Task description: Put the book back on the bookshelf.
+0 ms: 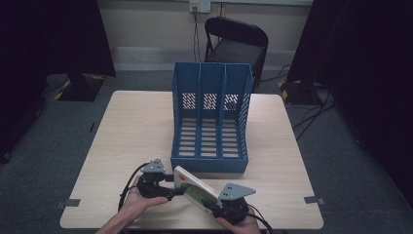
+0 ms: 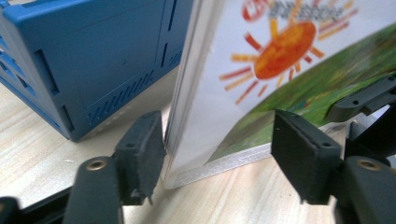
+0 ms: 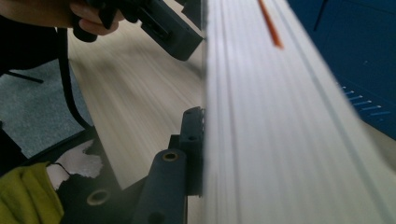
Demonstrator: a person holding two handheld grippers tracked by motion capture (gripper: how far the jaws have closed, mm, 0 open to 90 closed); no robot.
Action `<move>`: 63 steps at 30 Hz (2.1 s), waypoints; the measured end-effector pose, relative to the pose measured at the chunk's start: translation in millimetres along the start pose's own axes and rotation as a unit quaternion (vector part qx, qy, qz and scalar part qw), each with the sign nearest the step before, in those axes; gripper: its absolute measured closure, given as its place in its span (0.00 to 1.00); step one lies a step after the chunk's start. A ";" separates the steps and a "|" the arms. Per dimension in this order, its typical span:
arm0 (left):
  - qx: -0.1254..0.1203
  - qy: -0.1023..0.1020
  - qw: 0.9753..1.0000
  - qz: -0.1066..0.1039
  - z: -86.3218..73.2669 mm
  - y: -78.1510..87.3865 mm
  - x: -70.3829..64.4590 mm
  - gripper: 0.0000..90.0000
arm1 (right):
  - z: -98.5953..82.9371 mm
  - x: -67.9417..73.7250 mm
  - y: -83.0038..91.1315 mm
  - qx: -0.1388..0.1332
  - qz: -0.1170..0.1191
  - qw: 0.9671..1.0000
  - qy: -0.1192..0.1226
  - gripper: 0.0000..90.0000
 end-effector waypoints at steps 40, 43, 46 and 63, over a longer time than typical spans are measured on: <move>0.044 0.002 0.975 0.219 -41.3 10.7 93.2 0.17 | 7.7 -18.5 39.2 -0.015 -0.006 1.000 -0.019 0.85; 0.029 -0.005 0.974 0.226 -41.1 9.1 96.1 0.16 | 10.6 -17.6 40.6 -0.019 -0.004 1.000 -0.017 0.85; 0.028 -0.006 0.974 0.226 -41.3 9.1 96.4 0.16 | 12.2 -17.3 41.1 -0.020 -0.002 1.000 -0.016 0.85; 0.030 -0.007 0.973 0.228 -40.8 8.1 97.2 0.14 | 36.5 -12.1 59.7 -0.053 -0.005 0.999 -0.001 0.85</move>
Point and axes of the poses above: each handheld gripper's, and its own axes: y roughly backward along the jaws, z roughly out of its top, x roughly to its left, the point moved 9 cm from there along -y, roughly forward along the jaws, and after that the axes turned 9 degrees about z, right-handed, at the moved point
